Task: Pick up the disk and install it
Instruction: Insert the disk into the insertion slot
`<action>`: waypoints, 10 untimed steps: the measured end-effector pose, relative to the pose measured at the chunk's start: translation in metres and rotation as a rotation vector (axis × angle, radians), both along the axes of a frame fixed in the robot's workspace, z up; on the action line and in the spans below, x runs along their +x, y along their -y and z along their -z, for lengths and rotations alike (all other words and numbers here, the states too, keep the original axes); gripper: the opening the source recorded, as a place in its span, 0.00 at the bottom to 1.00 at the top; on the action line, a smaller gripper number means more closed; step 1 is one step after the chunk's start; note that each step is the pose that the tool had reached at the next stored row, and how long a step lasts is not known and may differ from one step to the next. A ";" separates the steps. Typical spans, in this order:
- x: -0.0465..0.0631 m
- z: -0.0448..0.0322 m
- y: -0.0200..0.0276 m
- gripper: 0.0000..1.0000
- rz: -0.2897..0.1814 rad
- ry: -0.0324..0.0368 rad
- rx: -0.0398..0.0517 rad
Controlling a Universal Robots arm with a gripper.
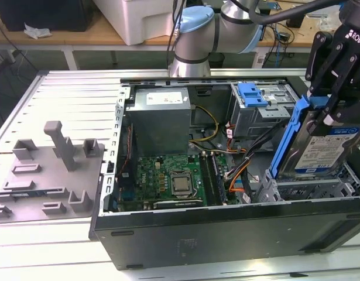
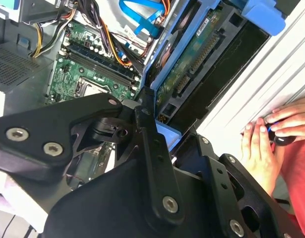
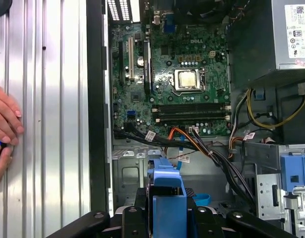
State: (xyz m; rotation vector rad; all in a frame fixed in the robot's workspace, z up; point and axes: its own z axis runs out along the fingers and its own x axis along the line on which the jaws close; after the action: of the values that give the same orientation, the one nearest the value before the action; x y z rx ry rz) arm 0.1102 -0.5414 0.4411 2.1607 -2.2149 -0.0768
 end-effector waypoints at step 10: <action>-0.002 -0.0045 0.0000 0.37 0.011 -0.0001 0.0001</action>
State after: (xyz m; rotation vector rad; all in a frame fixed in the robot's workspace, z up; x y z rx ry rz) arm 0.1084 -0.5414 0.4456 2.1484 -2.2272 -0.0774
